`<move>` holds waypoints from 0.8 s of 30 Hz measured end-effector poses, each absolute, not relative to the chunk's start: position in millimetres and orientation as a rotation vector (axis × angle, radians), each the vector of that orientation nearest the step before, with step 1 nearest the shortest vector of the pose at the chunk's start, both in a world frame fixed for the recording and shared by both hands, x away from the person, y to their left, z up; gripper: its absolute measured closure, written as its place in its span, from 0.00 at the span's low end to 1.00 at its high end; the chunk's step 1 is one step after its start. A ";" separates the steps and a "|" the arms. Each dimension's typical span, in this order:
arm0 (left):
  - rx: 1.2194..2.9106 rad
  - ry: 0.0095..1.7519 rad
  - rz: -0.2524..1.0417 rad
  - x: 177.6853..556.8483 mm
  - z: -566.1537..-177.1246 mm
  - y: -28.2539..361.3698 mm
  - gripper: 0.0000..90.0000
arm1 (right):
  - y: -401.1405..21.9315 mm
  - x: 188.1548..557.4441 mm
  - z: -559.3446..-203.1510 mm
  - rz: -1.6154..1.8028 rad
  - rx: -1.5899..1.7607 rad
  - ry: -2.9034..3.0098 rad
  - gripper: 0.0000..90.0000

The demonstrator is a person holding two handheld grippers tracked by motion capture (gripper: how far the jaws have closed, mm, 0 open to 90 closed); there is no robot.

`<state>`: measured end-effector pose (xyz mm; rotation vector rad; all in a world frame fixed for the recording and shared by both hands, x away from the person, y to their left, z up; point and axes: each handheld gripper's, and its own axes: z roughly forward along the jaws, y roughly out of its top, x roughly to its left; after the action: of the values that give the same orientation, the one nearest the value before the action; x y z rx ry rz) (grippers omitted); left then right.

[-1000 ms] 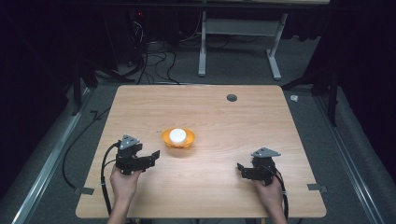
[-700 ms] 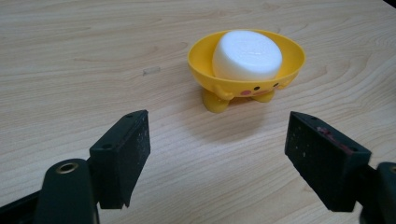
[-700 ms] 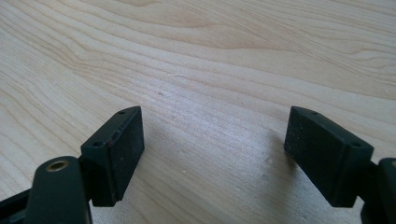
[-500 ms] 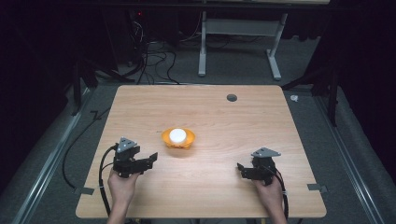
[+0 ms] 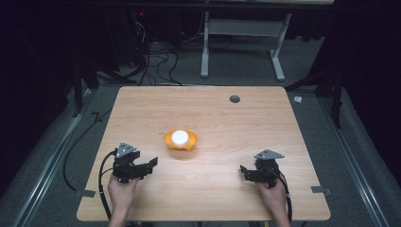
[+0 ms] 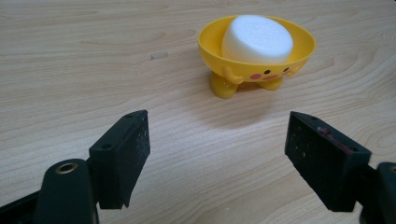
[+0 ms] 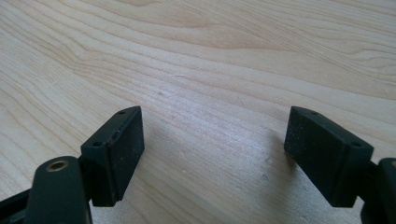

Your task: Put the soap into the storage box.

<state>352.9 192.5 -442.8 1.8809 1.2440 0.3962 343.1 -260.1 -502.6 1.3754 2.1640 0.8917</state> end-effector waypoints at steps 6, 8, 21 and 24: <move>1.869 1.259 0.395 351.2 -445.2 197.1 0.25 | -260.0 343.0 -502.6 0.892 1.377 2.165 0.23; 1.868 1.267 0.393 350.0 -447.3 198.3 0.25 | -260.0 343.0 -502.6 0.891 1.377 2.164 0.23; 1.872 1.305 0.394 345.4 -460.7 202.1 0.25 | -260.0 343.0 -502.5 0.891 1.377 2.165 0.23; 1.878 1.312 0.390 344.6 -464.1 203.0 0.25 | -260.0 343.0 -502.6 0.891 1.377 2.164 0.23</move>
<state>344.6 203.0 -464.1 1.8776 1.3119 0.3900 343.0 -260.0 -502.6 1.3767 2.1643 0.8909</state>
